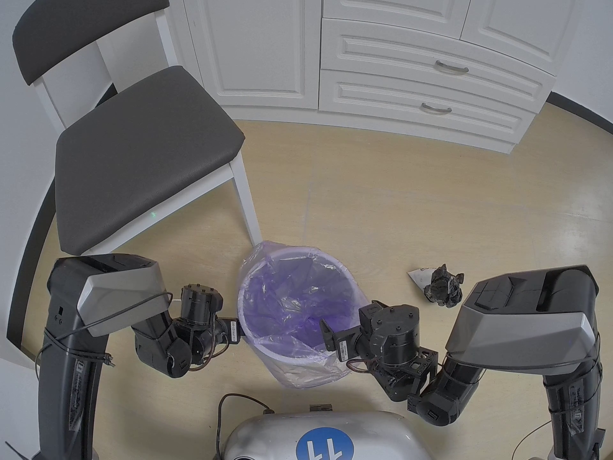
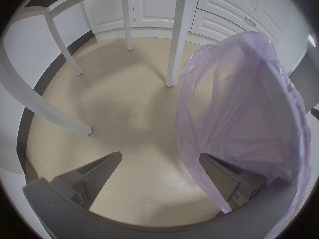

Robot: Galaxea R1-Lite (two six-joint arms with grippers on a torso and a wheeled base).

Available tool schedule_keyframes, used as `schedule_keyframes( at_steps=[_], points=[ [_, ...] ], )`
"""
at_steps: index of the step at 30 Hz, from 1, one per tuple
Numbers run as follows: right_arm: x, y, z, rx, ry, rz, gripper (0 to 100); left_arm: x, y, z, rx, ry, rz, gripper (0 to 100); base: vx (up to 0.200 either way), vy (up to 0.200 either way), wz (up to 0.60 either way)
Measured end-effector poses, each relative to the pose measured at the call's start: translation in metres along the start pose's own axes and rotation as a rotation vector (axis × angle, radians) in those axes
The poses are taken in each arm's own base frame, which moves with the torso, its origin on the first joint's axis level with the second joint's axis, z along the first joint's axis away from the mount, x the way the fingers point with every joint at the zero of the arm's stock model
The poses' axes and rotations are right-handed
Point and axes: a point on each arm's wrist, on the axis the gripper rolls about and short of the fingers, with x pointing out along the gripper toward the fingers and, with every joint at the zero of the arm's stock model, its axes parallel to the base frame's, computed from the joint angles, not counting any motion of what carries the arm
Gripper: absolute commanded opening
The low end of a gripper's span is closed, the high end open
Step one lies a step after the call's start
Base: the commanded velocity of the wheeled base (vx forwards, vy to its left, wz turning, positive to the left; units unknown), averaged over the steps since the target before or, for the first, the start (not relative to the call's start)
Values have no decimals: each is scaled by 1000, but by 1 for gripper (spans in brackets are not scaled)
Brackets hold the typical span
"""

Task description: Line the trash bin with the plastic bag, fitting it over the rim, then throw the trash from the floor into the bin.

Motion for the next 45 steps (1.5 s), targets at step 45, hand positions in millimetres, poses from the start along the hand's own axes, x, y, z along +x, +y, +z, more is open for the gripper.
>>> schedule_keyframes(
  at_steps=[45],
  points=[
    [16, 66, 25, -508, 370, 130, 100, -95, 35, 44, 15, -55, -25, 100, 0, 0, 0]
  ],
)
